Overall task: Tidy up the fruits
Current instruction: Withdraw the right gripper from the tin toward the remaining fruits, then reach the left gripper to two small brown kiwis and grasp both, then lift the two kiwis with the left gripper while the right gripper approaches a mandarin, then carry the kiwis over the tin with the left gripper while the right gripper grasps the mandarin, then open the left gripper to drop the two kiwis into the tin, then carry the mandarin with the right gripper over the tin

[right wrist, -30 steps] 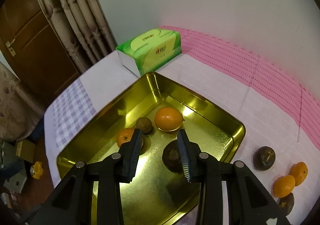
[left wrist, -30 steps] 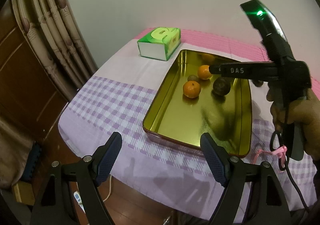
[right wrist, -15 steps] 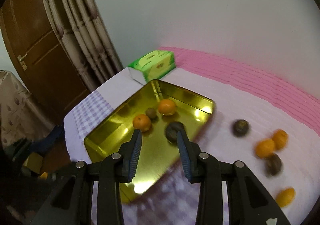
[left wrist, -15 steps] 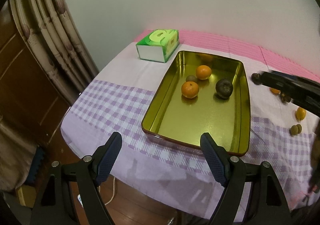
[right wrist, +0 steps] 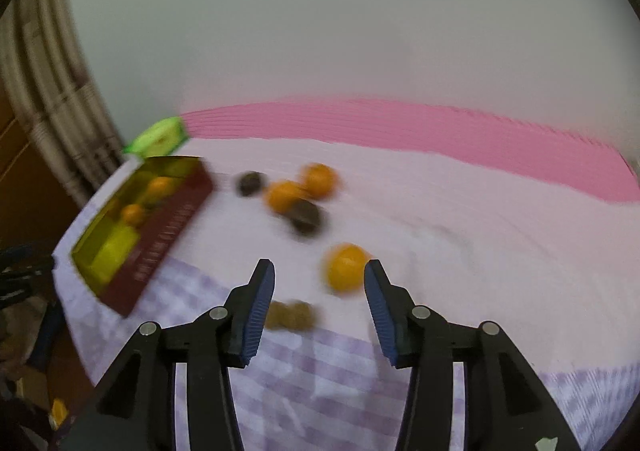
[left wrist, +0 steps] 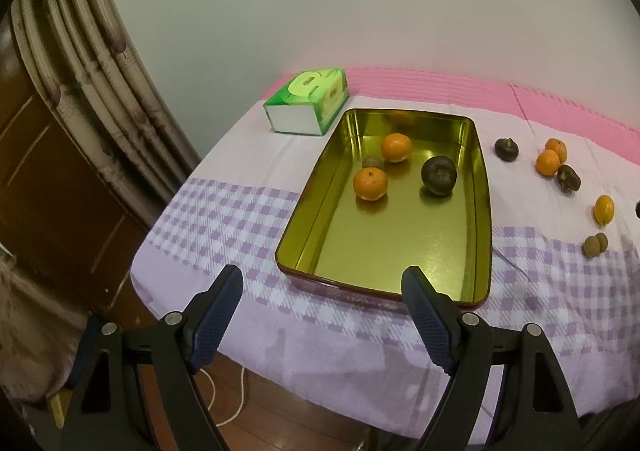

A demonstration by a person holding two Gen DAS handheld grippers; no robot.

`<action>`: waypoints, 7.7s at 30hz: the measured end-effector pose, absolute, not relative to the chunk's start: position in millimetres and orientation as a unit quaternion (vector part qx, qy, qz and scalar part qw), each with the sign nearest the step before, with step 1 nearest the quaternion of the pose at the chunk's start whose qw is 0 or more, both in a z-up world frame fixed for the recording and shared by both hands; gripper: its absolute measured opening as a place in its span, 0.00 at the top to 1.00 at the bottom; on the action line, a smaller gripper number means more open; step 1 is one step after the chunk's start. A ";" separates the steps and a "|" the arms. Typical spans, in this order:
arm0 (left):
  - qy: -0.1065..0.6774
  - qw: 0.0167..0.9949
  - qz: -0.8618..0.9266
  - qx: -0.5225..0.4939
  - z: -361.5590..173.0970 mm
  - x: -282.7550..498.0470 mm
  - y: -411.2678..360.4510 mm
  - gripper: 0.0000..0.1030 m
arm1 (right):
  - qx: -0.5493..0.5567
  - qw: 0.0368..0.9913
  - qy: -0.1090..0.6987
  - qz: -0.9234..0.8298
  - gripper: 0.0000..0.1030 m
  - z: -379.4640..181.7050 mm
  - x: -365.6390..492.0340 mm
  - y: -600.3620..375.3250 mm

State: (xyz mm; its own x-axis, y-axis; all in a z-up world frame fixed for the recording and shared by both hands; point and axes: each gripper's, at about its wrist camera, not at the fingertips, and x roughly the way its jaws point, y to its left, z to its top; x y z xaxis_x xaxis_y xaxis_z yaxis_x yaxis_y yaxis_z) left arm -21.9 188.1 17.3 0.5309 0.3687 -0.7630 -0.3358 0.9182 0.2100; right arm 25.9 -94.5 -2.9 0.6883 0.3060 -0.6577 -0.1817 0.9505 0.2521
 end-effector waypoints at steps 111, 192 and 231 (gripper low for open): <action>0.439 0.879 -0.032 -0.185 29.7 21.4 169.7 0.74 | 0.101 0.918 0.362 0.129 0.23 -24.7 40.8 -128.7; 0.468 0.870 0.098 -0.117 -31.2 51.5 220.4 0.73 | 0.069 0.907 0.401 0.109 0.66 -70.1 63.9 -78.3; 0.438 0.883 0.159 -0.067 -9.2 38.4 219.9 0.48 | 0.057 0.900 0.407 0.149 0.66 -43.2 29.4 -38.1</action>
